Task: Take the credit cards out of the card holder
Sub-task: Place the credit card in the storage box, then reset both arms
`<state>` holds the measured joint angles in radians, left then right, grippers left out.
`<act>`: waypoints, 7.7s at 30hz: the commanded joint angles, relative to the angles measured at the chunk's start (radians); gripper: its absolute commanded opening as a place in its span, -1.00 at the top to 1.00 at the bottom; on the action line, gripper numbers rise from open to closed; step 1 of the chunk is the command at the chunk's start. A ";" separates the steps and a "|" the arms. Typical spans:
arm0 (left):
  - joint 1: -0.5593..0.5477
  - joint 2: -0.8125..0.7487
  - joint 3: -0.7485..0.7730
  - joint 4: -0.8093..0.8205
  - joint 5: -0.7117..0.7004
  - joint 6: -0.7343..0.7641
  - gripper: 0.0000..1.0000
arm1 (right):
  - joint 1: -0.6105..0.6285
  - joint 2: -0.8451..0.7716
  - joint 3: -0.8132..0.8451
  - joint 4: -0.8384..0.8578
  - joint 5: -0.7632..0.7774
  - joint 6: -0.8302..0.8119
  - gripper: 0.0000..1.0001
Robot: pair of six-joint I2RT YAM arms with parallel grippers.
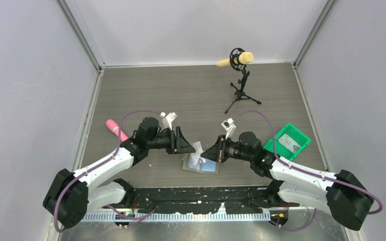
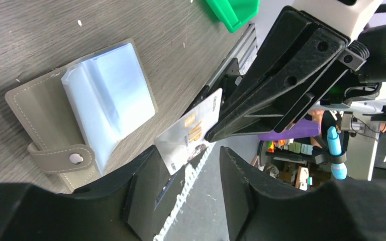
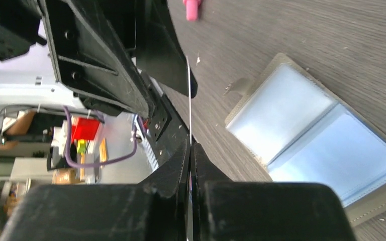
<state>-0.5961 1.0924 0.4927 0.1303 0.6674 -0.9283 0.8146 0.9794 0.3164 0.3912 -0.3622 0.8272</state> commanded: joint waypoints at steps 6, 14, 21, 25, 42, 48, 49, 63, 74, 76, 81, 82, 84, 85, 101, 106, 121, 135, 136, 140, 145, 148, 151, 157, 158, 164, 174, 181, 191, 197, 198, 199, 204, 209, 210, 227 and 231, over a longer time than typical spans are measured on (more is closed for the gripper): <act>-0.002 -0.038 0.120 -0.210 0.076 0.184 -0.02 | -0.002 -0.005 0.119 -0.105 -0.268 -0.161 0.89; -0.001 -0.037 0.175 -0.312 0.117 0.260 0.14 | -0.002 -0.016 0.128 -0.120 -0.308 -0.166 0.90; -0.001 0.004 0.153 -0.176 0.255 0.170 0.74 | -0.002 -0.006 0.139 -0.116 -0.297 -0.160 0.88; 0.000 0.024 0.149 -0.143 0.274 0.146 1.00 | -0.003 -0.010 0.139 -0.113 -0.283 -0.155 0.76; 0.002 0.101 0.091 0.306 0.046 -0.212 1.00 | -0.039 -0.338 -0.037 -0.150 0.149 0.179 -0.19; 0.001 0.108 0.078 0.384 -0.017 -0.266 1.00 | -0.041 -0.447 -0.090 -0.217 0.297 0.260 -0.19; 0.001 0.105 0.073 0.393 -0.025 -0.271 1.00 | -0.042 -0.454 -0.092 -0.217 0.300 0.267 -0.19; 0.001 0.121 0.023 0.520 -0.057 -0.334 1.00 | -0.042 -0.358 -0.119 -0.003 0.251 0.315 0.39; 0.001 0.056 0.024 0.321 -0.106 -0.233 0.15 | -0.145 -0.376 -0.062 -0.078 0.194 0.255 0.90; 0.001 0.029 0.042 0.245 -0.118 -0.188 -0.04 | -0.206 -0.388 -0.031 -0.133 0.144 0.229 0.90; 0.002 -0.017 0.090 0.073 -0.137 -0.094 -0.68 | -0.400 -0.397 0.073 -0.349 -0.027 0.120 0.90; 0.001 -0.024 0.098 0.033 -0.139 -0.076 -0.71 | -0.459 -0.389 0.087 -0.382 -0.073 0.104 0.90; 0.001 -0.036 0.121 -0.037 -0.142 -0.039 -0.93 | -0.541 -0.368 0.139 -0.483 -0.131 0.032 0.90; 0.001 -0.037 0.133 -0.075 -0.142 -0.021 -0.98 | -0.591 -0.349 0.183 -0.566 -0.143 0.009 0.90; 0.004 -0.045 0.245 -0.513 0.034 0.204 -0.99 | -1.093 -0.193 0.627 -1.321 0.124 -0.474 0.89; 0.004 -0.022 0.257 -0.628 0.131 0.266 -0.99 | -1.232 -0.168 0.715 -1.425 0.195 -0.549 0.90; 0.004 -0.072 0.317 -0.819 0.161 0.412 -0.99 | -1.351 -0.050 0.722 -1.446 0.239 -0.597 0.90; 0.004 -0.059 0.314 -0.875 0.102 0.435 -0.99 | -1.402 0.042 0.545 -1.200 0.166 -0.632 0.90; 0.004 -0.058 0.314 -0.878 0.099 0.437 -0.99 | -1.414 0.052 0.529 -1.189 0.155 -0.636 0.90; 0.004 -0.051 0.317 -0.883 0.089 0.435 -0.99 | -1.429 0.084 0.513 -1.144 0.108 -0.644 0.89; 0.004 -0.049 0.313 -0.875 0.077 0.426 -0.99 | -1.443 0.116 0.516 -1.112 0.073 -0.646 0.89; 0.004 -0.048 0.312 -0.867 0.073 0.417 -0.99 | -1.452 0.138 0.514 -1.095 0.057 -0.650 0.89; 0.004 -0.047 0.314 -0.868 0.069 0.414 -0.99 | -1.460 0.155 0.512 -1.084 0.059 -0.653 0.90; 0.004 -0.045 0.314 -0.873 0.062 0.416 -0.99 | -1.468 0.186 0.505 -1.060 0.050 -0.659 0.90; 0.005 -0.044 0.313 -0.873 0.059 0.417 -0.99 | -1.468 0.189 0.505 -1.058 0.046 -0.660 0.90; 0.004 -0.043 0.310 -0.867 0.054 0.413 -0.99 | -1.469 0.221 0.501 -1.048 0.029 -0.659 0.87; 0.004 -0.044 0.312 -0.878 0.045 0.419 -0.99 | -1.475 0.265 0.529 -1.047 0.081 -0.643 0.73; 0.005 -0.057 0.311 -0.884 0.027 0.410 -0.99 | -1.475 0.264 0.554 -1.061 0.176 -0.623 0.65; 0.004 -0.083 0.313 -0.892 -0.001 0.396 -0.99 | -1.476 0.291 0.626 -1.099 0.253 -0.572 0.47; 0.004 -0.107 0.310 -0.891 -0.023 0.386 -0.99 | -1.474 0.238 0.675 -1.136 0.239 -0.537 0.45; 0.004 -0.111 0.310 -0.892 -0.030 0.387 -0.99 | -1.470 0.222 0.679 -1.139 0.232 -0.533 0.45; 0.004 -0.114 0.310 -0.894 -0.038 0.388 -0.99 | -1.468 0.213 0.688 -1.148 0.220 -0.528 0.45; 0.004 -0.131 0.322 -0.899 -0.086 0.395 -0.99 | -1.393 0.140 0.726 -1.184 0.202 -0.505 0.44; 0.004 -0.156 0.359 -0.902 -0.158 0.393 -0.99 | -1.167 0.082 0.754 -1.207 0.273 -0.448 0.40; 0.004 -0.164 0.367 -0.899 -0.182 0.393 -0.99 | -1.094 0.066 0.754 -1.208 0.295 -0.436 0.40; 0.004 -0.325 0.429 -0.772 -0.457 0.378 -0.97 | -0.128 -0.200 0.551 -1.089 0.597 -0.280 -0.75; 0.004 -0.359 0.402 -0.746 -0.456 0.377 -0.97 | -0.114 -0.340 0.466 -1.039 0.540 -0.278 -0.91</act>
<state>-0.5911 0.7666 0.9184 -0.6975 0.2451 -0.5461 0.6880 0.7666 0.8368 -0.7208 0.1528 0.5312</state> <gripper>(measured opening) 0.989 0.965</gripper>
